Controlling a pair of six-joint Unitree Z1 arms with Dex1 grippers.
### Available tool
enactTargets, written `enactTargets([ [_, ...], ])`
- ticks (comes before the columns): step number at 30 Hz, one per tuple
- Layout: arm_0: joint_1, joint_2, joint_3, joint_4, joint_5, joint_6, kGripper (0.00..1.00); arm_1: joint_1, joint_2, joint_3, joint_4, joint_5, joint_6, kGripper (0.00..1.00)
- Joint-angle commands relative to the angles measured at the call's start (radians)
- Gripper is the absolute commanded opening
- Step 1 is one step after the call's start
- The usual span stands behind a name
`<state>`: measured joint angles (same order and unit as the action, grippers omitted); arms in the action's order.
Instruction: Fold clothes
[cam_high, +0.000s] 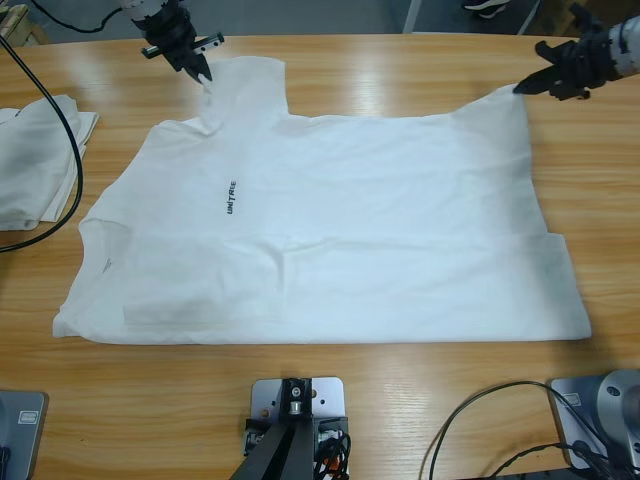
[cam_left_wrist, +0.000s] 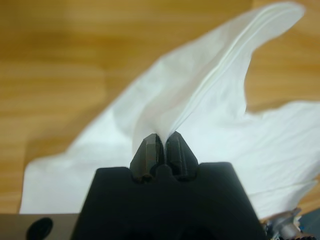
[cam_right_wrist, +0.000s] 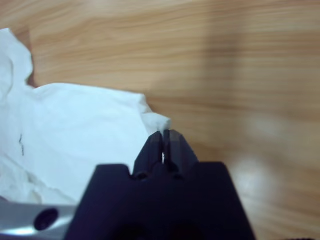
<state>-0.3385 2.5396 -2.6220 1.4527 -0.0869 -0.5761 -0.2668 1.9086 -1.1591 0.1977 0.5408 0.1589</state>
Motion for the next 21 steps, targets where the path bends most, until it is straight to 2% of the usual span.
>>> enactTargets([
  [1,-0.039,-0.129,-0.602,0.169,-0.022,-0.013,0.000,-0.008,-0.198,0.196,0.008,0.009,0.020,0.000],
  [9,-0.039,-0.220,-0.532,0.212,-0.089,-0.011,0.000,-0.008,-0.267,0.219,0.172,-0.061,0.022,0.000],
  [21,-0.018,-0.504,0.113,0.209,-0.127,0.061,0.000,-0.008,-0.290,0.139,0.427,-0.126,0.007,0.000],
])
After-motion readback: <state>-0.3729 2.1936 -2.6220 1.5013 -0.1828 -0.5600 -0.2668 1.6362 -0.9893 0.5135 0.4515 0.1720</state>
